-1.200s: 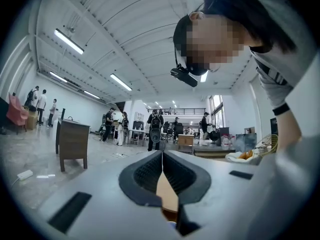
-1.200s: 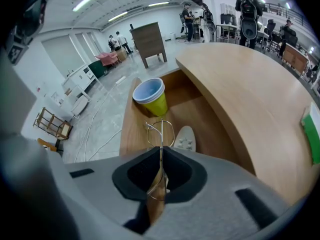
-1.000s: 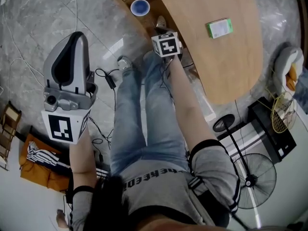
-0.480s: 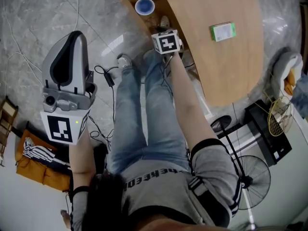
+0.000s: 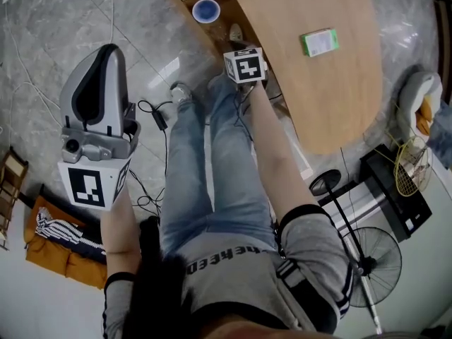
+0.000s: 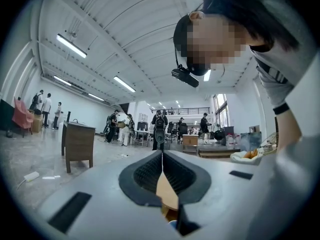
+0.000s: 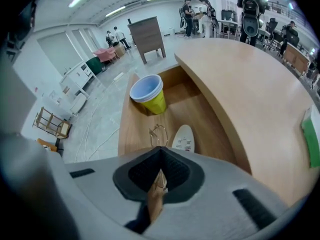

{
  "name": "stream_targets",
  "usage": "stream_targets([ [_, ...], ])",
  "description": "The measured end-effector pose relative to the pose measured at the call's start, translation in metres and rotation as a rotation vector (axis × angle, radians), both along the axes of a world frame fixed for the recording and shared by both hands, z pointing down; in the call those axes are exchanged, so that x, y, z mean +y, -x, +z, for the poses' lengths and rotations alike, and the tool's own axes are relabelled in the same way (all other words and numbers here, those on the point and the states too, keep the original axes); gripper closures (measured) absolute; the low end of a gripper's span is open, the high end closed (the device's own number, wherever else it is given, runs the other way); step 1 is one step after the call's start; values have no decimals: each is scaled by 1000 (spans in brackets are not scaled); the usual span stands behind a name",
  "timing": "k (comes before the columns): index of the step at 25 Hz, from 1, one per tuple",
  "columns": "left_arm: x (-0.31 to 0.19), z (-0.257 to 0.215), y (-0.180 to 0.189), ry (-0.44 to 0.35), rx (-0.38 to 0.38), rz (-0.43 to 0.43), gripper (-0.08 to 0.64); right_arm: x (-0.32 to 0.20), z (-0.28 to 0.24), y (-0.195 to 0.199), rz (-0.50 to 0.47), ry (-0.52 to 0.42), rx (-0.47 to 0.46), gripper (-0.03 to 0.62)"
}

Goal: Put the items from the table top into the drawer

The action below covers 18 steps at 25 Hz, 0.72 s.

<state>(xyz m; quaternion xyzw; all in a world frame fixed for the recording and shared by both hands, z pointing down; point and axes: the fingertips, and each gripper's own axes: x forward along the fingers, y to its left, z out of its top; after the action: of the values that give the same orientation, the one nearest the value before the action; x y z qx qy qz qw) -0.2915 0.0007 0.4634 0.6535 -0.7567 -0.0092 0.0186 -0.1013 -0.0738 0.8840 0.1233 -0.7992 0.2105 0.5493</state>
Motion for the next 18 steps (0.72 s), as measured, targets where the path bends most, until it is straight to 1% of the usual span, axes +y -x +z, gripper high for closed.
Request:
stream_targets([
  [4, -8, -17, -7, -32, -10, 13, 549, 0, -24, -5, 29, -13, -69, 589],
  [11, -7, -44, -26, -64, -20, 72, 549, 2, -79, -22, 140, -80, -188, 589],
  [14, -7, -56, -35, -73, -23, 97, 549, 4, -104, -30, 183, -109, -238, 589],
  [18, -6, -68, -44, -76, -9, 120, 549, 7, -137, -38, 213, -147, -290, 589],
])
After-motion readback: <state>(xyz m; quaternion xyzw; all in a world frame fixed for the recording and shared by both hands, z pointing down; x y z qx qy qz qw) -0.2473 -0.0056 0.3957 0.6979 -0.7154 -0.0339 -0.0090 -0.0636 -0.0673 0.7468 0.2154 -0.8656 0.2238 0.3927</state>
